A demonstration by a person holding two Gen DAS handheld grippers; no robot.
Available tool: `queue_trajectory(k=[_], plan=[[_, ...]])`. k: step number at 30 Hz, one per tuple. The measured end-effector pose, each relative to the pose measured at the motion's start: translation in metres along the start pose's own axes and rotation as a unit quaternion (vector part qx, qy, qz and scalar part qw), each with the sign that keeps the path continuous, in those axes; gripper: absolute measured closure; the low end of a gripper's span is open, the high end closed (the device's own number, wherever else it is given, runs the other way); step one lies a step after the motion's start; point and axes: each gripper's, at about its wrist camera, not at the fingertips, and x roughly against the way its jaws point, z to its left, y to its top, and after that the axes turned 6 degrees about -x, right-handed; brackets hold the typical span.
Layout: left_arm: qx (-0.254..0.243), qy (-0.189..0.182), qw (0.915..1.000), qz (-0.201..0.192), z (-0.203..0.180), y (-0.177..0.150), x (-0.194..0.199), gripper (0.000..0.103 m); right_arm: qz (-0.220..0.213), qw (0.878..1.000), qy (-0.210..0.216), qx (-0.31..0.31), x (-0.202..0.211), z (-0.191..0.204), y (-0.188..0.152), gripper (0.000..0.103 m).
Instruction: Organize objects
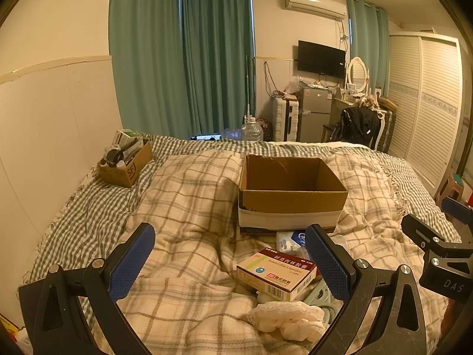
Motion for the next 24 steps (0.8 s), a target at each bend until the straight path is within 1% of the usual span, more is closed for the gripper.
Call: queue_trajectory(k=[11, 16, 19, 24], plan=[[0.003, 0.000, 1.0000, -0.002, 0.008, 0.004, 0.003, 0.000, -0.002, 1.000, 0.005, 0.008, 0.007, 0.008, 0.003, 0.000], [0.001, 0.001, 1.0000, 0.003, 0.018, 0.002, 0.003, 0.000, 0.004, 1.000, 0.018, 0.018, 0.008, 0.021, 0.003, 0.000], [0.003, 0.009, 0.9997, 0.022, 0.029, -0.005, -0.005, 0.000, 0.022, 0.999, 0.030, 0.033, -0.001, 0.035, -0.004, 0.000], [0.012, 0.023, 0.9974, 0.067, 0.047, -0.032, -0.024, 0.000, 0.086, 0.992, 0.060, 0.064, -0.029, 0.065, -0.030, 0.000]])
